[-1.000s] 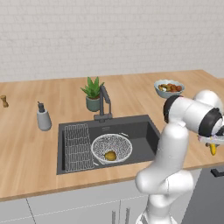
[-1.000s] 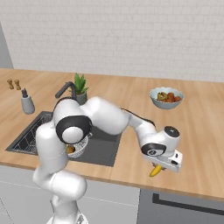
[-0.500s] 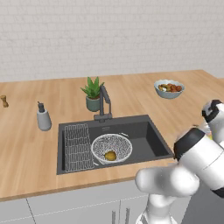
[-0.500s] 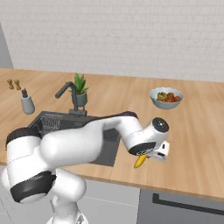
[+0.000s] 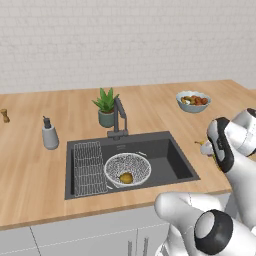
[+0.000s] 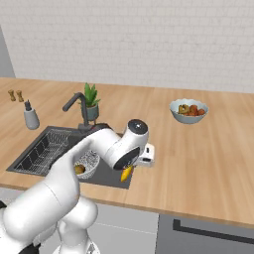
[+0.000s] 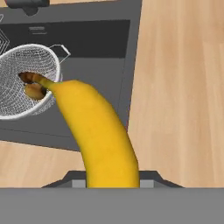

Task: Put the colander in the sink, put the pear, banana in the colander, and turn on the sink faucet and pour water over the colander.

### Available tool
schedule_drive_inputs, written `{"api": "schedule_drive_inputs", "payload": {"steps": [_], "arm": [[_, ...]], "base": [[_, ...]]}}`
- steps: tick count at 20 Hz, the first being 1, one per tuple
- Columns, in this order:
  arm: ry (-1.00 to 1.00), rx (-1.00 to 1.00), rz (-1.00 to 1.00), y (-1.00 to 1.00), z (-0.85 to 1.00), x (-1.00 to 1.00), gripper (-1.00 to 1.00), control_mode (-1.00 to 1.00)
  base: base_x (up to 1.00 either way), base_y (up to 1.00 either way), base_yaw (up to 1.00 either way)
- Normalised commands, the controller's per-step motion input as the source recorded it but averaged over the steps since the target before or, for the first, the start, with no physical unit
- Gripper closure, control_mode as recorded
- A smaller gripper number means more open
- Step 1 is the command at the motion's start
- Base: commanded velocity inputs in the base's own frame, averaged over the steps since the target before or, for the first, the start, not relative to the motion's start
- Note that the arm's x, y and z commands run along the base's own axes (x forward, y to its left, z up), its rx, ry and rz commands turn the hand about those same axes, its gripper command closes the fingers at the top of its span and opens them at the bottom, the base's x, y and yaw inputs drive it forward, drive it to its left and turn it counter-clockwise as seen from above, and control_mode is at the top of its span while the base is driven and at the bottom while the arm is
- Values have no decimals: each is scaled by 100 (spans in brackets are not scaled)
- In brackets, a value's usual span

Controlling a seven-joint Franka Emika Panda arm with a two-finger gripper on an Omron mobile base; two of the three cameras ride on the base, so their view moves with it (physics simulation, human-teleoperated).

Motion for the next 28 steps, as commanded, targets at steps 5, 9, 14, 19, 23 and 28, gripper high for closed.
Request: {"api": "schedule_drive_inputs", "payload": {"steps": [5, 9, 14, 19, 23, 28], "arm": [[0, 14, 21, 81, 4, 0, 100, -100], [5, 17, 9, 81, 11, 5, 100, -100], [7, 16, 0, 76, 9, 18, 100, -100], [0, 13, 0, 68, -2, 33, 100, -100], [-3, 16, 0, 37, -29, 29, 100, -100], [0, 9, 0, 11, -42, 35, 100, -100]], "base": [[0, 0, 0], [0, 0, 0], [0, 0, 0], [0, 0, 0], [0, 0, 0], [0, 0, 0]]}}
